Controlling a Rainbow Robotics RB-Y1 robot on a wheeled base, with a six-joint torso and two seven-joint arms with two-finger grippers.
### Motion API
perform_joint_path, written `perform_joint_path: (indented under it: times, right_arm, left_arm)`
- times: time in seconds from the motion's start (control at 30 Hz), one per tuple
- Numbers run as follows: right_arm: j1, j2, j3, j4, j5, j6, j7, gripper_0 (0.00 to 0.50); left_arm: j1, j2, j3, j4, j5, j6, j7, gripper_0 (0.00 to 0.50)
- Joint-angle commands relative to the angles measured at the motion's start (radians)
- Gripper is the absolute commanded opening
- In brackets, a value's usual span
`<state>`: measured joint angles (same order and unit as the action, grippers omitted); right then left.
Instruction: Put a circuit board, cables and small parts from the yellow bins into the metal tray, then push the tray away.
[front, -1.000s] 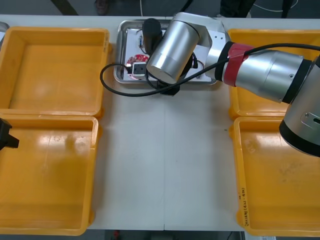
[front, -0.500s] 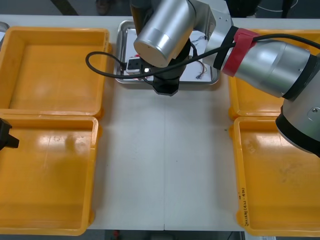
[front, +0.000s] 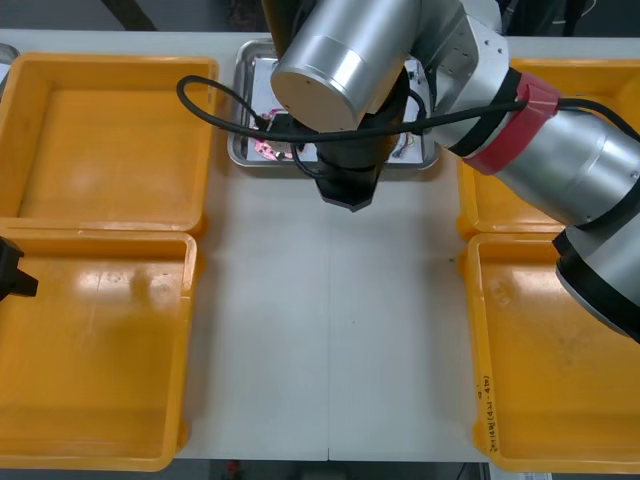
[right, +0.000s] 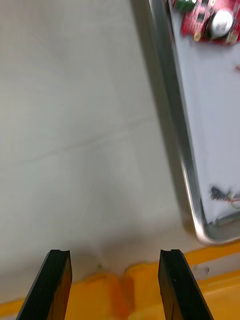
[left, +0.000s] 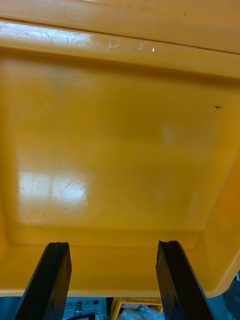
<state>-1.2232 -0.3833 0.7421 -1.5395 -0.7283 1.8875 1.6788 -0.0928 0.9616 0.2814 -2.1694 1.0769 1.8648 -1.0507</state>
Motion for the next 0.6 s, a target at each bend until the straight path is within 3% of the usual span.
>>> perform_joint_path:
  times: [0.03, 0.33, 0.6]
  right_arm:
    - [0.073, -0.060, -0.115, -0.140, 0.009, 0.032, -0.133, 0.500]
    - [0.208, -0.150, -0.248, -0.378, -0.020, 0.032, -0.321, 0.500]
    - [0.395, -0.230, -0.423, -0.559, -0.056, 0.032, -0.444, 0.500]
  left_arm:
    - [0.021, 0.040, 0.030, -0.023, -0.009, -0.007, -0.083, 0.500]
    - [0.021, 0.040, 0.030, -0.023, -0.009, -0.007, -0.083, 0.500]
    - [0.021, 0.040, 0.030, -0.023, -0.009, -0.007, -0.083, 0.500]
